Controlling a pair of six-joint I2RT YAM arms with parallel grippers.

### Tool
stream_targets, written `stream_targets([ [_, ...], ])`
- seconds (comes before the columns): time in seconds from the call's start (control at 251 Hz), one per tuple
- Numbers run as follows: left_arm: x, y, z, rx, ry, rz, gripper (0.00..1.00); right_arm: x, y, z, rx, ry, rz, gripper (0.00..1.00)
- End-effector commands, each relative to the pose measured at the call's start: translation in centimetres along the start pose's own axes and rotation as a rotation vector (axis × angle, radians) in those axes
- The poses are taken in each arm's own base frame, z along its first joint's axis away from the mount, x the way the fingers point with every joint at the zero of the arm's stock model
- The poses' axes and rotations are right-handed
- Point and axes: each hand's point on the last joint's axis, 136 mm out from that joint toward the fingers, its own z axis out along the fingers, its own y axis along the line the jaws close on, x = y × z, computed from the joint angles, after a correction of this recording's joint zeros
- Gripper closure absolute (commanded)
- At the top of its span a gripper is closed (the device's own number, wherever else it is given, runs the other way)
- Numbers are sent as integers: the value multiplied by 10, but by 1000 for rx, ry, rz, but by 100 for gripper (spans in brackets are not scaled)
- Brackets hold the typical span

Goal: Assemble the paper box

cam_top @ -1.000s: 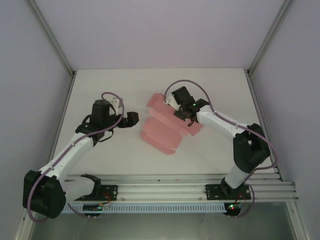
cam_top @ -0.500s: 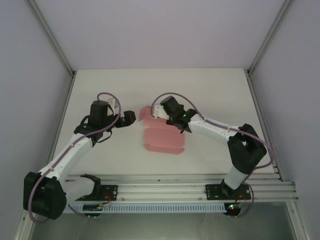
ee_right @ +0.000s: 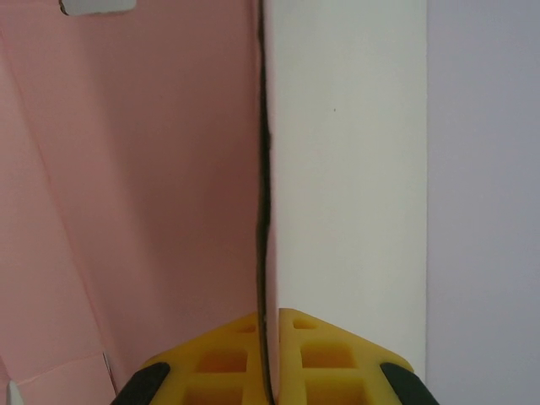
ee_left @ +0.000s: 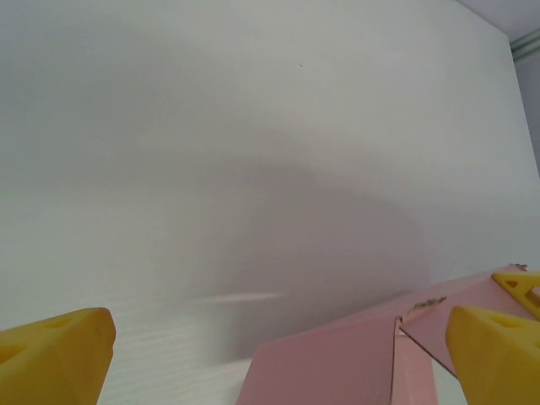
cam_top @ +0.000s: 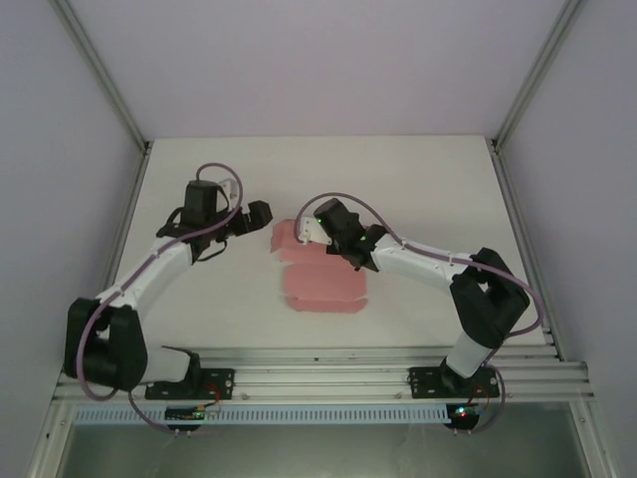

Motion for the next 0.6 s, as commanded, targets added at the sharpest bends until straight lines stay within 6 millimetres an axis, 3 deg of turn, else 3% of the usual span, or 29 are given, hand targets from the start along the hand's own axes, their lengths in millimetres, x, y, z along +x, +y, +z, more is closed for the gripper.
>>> stream_targets([
  [0.0, -5, -18, 10, 86, 37, 56, 0, -6, 0, -5, -10, -29, 25, 98],
  [0.239, 23, -23, 38, 135, 157, 103, 1, -5, 0, -3, -19, -26, 46, 98],
  [0.595, 46, -32, 45, 190, 206, 166, 0, -3, 0, 1, -42, -19, 99, 98],
])
